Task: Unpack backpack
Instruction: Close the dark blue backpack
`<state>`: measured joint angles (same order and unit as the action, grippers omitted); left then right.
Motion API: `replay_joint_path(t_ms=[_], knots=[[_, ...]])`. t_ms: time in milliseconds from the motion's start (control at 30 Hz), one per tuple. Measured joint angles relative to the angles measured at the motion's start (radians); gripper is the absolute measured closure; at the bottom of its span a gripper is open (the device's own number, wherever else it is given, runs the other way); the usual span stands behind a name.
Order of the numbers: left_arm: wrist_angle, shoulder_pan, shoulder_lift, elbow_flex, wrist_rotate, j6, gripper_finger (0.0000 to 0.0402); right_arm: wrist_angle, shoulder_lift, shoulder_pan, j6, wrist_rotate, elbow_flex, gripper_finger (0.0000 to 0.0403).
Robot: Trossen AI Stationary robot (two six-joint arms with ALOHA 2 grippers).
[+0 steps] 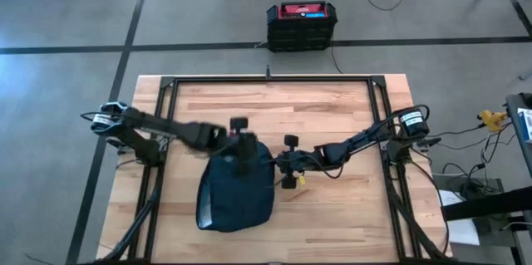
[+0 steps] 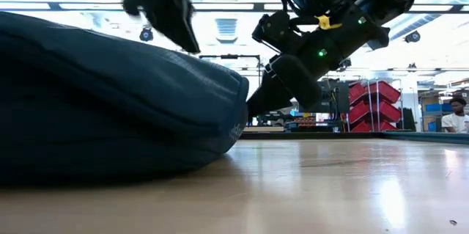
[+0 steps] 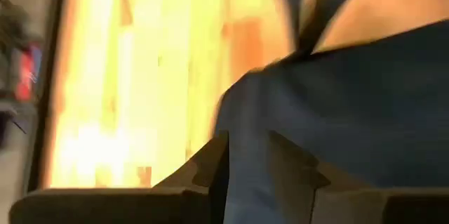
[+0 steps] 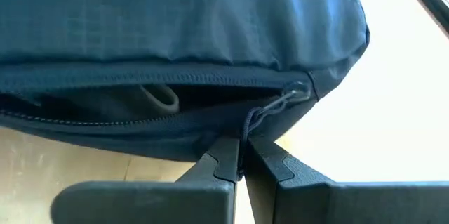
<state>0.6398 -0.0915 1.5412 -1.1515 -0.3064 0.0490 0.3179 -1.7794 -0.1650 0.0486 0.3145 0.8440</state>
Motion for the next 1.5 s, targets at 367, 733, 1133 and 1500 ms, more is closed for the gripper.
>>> replay_joint_path(t_ms=[367,733,1133,1500], knots=[[-0.106,0.154,0.068,0.095,0.215,0.074,0.0324,-0.094,0.037,-0.002,-0.039,-0.001,0.0,0.0403],[-0.126,0.155,0.08,0.095,0.229,0.069,0.0379,-0.1,0.037,-0.007,-0.044,-0.008,0.0,0.0403],[-0.016,0.182,0.037,0.049,0.001,0.075,0.0402,-0.109,0.116,-0.065,0.033,0.106,0.006,0.0403],[-0.127,0.187,0.026,0.04,0.255,0.092,0.0394,-0.103,0.144,-0.092,0.03,0.15,0.007,0.0403]])
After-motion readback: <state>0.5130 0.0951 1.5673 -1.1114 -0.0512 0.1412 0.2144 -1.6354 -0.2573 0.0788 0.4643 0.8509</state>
